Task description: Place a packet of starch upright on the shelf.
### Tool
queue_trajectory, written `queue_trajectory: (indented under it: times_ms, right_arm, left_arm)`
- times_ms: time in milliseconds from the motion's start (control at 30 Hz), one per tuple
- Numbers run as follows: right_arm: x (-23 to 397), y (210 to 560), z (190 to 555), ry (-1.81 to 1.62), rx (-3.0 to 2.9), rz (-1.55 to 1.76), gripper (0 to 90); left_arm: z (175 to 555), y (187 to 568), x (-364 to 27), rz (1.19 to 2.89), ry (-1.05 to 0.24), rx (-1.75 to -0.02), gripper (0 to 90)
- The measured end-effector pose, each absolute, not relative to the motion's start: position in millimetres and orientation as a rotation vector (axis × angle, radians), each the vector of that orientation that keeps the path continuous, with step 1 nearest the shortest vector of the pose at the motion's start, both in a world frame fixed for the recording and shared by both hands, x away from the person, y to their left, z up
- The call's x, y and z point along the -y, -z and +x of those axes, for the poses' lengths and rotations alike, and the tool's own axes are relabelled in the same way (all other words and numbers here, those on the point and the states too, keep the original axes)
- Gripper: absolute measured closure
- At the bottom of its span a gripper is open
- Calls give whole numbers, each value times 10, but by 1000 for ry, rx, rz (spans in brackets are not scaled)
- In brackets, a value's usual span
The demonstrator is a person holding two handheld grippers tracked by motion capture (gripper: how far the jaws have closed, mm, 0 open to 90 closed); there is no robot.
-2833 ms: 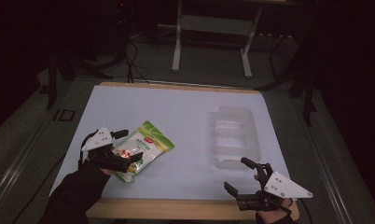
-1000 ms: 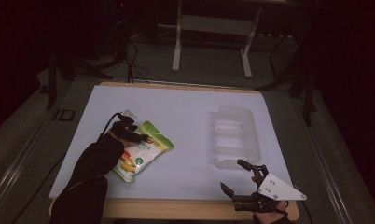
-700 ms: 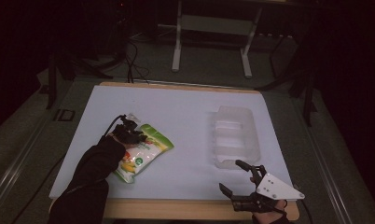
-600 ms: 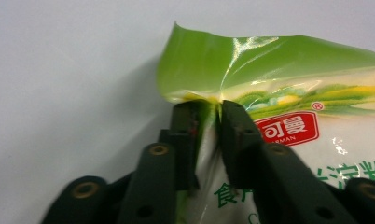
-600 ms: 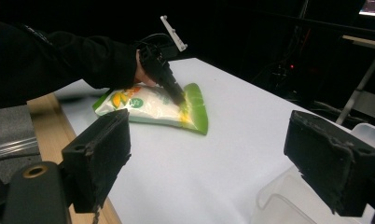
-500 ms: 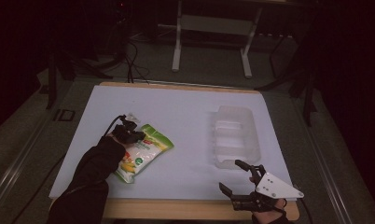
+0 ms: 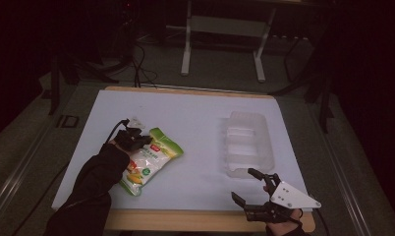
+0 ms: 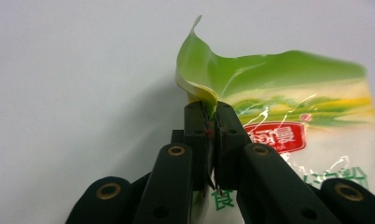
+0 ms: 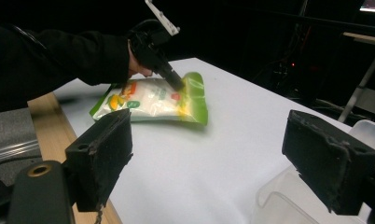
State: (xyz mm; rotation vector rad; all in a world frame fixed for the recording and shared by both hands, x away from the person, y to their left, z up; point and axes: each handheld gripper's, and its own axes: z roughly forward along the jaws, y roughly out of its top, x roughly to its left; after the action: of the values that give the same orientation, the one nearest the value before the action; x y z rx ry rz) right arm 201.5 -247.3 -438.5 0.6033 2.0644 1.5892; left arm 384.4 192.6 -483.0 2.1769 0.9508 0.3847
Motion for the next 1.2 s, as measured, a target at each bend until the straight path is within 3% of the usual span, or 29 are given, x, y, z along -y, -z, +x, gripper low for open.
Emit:
queue_trajectory:
  times_ms: [500, 567, 1200]
  right_arm:
    - [2472, 4373, 2010, -1603, -2061, 607, 165]
    - [2471, 4374, 2006, -1608, -2058, 582, 205]
    - [2402, 4355, 2016, -1648, -2085, 549, 235]
  left_arm:
    - [3418, 4356, -1946, 2076, -375, -837, 862]
    - [3354, 4312, -1922, 2074, -381, -816, 862]
    - [2891, 3868, -1630, 1999, -358, -591, 865]
